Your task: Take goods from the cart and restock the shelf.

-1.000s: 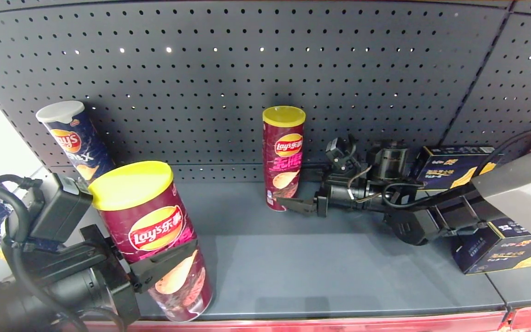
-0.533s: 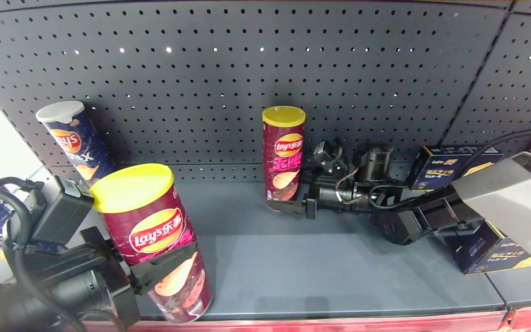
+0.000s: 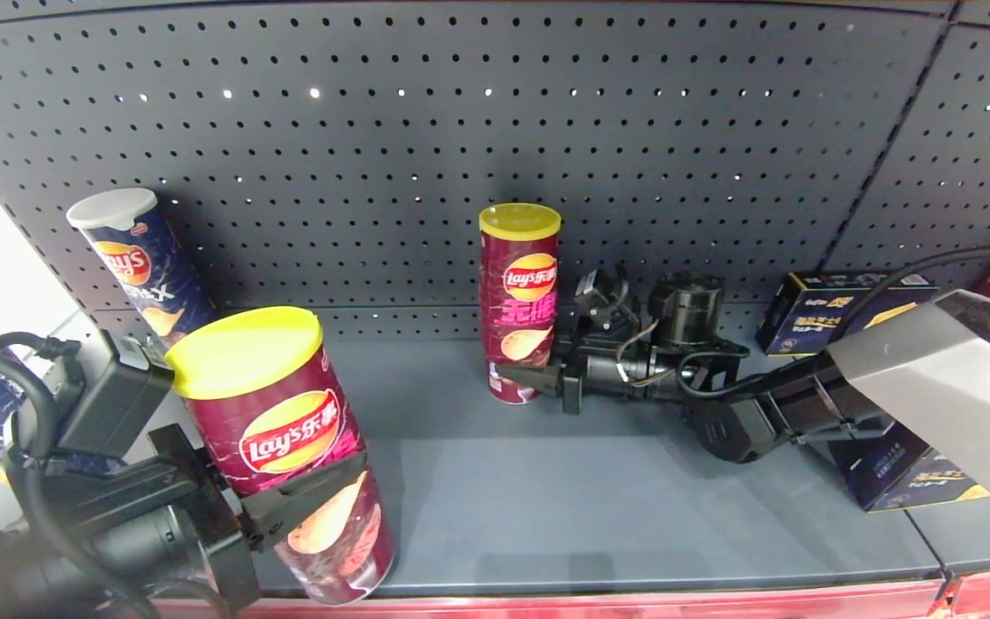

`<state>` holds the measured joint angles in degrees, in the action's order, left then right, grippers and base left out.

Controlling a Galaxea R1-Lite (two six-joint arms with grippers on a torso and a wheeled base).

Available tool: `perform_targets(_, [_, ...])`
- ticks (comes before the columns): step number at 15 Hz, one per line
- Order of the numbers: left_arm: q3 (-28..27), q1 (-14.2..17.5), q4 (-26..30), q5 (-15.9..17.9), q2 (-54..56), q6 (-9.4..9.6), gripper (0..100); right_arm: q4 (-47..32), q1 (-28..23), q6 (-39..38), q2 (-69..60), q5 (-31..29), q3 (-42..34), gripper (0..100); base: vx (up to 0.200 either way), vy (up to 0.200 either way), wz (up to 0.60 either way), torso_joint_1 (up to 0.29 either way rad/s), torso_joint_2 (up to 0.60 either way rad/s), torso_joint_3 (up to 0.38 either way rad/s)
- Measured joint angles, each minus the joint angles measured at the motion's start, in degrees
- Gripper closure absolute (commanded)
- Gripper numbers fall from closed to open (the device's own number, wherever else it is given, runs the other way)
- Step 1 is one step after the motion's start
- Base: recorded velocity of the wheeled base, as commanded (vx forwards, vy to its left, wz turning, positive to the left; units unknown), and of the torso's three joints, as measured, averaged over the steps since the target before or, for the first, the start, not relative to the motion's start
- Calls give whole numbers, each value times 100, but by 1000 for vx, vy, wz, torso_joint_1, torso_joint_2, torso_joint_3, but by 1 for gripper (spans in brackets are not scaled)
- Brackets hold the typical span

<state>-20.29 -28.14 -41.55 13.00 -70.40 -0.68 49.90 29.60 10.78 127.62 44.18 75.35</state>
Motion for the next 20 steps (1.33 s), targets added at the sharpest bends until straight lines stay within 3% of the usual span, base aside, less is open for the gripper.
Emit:
perform_targets(6, [0,74,-6,2,20,0,100,82,243,-2,-455,-301,-603,100,0,0,0,0,0,0])
perform_targets(9, [0,88,-2,0,78,-2,100,104,472,-7,-1131,-538,-1397,100,0,0,0,0,0,0])
perform_targets(11, [74,83,-11,2,138,-180,100,126,586,-7,-1648,-696,-2011,100,0,0,0,0,0,0])
perform_targets(13, [116,74,-134,6,177,-229,100,224,660,-7,-2133,-764,-2731,100,0,0,0,0,0,0])
perform_targets(18, [157,99,-162,6,202,-238,100,1321,730,-16,-2773,-792,-4341,100,0,0,0,0,0,0])
perform_targets(20, [204,207,-167,9,210,-238,100,1571,736,-24,-2801,-791,-4660,100,0,0,0,0,0,0])
